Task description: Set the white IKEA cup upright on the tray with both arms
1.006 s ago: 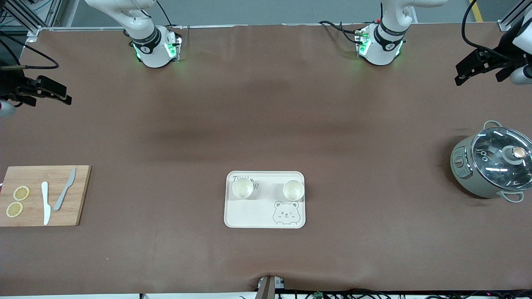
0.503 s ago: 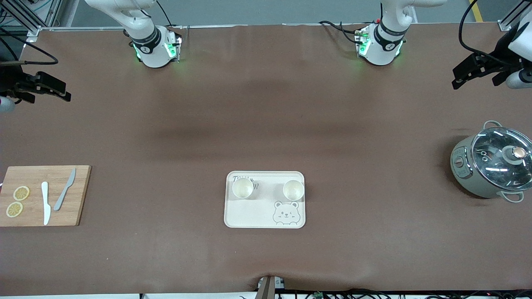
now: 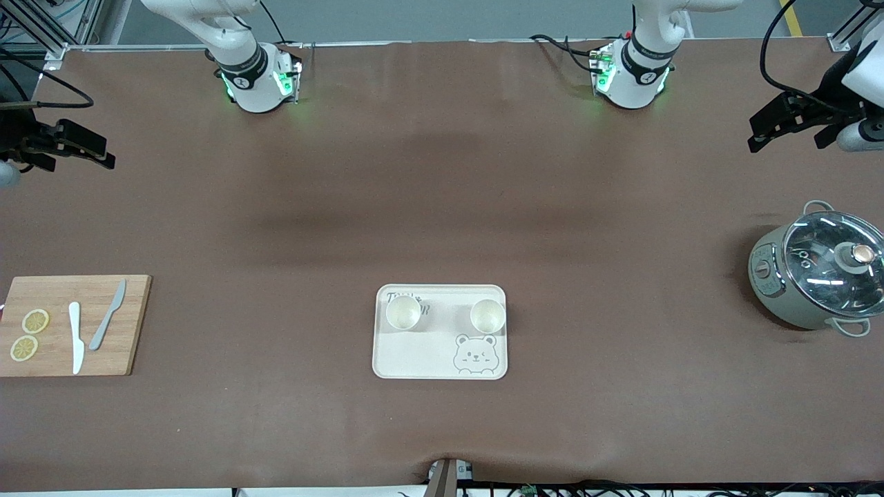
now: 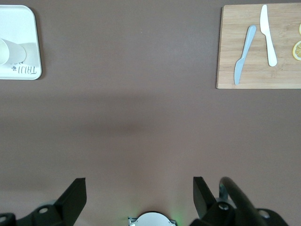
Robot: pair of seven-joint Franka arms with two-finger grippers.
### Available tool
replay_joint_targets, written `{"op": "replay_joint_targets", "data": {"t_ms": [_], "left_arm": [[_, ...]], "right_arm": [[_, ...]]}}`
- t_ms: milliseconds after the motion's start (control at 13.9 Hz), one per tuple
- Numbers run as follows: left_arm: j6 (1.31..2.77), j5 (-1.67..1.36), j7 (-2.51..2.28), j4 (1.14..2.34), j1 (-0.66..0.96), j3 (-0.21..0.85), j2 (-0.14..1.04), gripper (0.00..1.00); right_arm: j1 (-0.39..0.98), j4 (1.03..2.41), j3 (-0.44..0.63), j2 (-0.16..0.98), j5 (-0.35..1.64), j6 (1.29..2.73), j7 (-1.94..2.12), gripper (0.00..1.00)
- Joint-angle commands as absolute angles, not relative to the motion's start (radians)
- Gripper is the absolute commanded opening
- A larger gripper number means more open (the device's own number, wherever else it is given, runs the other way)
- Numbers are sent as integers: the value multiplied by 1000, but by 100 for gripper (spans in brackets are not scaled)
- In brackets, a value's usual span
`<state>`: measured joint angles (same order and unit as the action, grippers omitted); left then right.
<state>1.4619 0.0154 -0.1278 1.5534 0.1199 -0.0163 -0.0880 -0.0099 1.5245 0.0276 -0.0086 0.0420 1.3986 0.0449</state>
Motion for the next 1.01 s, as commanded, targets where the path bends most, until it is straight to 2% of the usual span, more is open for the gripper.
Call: {"op": "replay_joint_targets", "data": {"t_ms": [0,934], "left_arm": [[1459,0,-100,1551,107,-3,-104,100],[1411,8,-109,1503,107,-6,-101,100]], "right_arm": [[-29,1525,18,-20,41,1393,54,100],[-26,1525,29,-17,41,1387,54,100]]}}
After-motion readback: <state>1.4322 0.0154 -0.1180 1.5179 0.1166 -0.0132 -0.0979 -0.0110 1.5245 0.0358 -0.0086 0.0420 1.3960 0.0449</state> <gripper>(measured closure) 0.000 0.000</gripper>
